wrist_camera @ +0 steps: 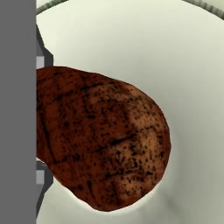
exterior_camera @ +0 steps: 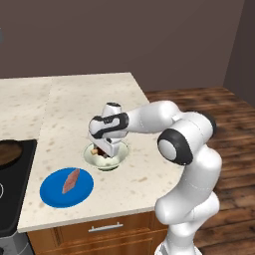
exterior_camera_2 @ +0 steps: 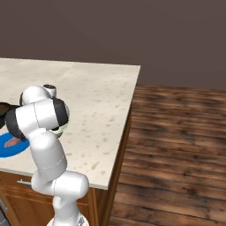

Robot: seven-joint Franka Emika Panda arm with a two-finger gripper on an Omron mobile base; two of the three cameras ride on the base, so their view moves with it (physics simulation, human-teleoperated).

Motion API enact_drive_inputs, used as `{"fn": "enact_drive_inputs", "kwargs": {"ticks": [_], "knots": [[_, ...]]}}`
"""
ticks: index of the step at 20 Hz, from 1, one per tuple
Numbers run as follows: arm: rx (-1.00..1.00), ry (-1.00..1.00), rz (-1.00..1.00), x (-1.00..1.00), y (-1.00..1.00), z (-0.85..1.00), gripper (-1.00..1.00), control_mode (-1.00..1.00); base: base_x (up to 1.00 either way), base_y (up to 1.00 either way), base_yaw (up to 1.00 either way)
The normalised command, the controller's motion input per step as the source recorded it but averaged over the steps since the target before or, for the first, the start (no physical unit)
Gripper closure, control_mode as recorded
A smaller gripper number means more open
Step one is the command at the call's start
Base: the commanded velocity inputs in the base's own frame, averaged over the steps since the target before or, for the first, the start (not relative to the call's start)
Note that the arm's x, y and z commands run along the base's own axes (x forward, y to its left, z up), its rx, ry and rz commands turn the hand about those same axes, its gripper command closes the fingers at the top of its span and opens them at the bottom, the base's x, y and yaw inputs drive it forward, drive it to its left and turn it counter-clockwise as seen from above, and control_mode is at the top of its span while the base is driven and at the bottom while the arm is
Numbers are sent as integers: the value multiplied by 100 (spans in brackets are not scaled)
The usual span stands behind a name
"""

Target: Place one of the steaks on the plate and the other in the bowl. Then place the bowl in the fridge.

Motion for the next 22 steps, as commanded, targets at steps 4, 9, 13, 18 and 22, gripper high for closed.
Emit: {"fn": "enact_drive_inputs", "kwargs": {"ticks": [4,9,13,18,22], "knots": [[0,0,0,-6,-20,-9,-100,-100,0,0,0],[0,0,0,-14,-17,-9,-100,-100,0,0,0],[0,0,0,-23,0,-1,-100,-100,0,0,0],[0,0,0,-24,0,27,-100,-100,0,0,0],[0,0,0,-39,-13,73,-100,-100,0,0,0]]}}
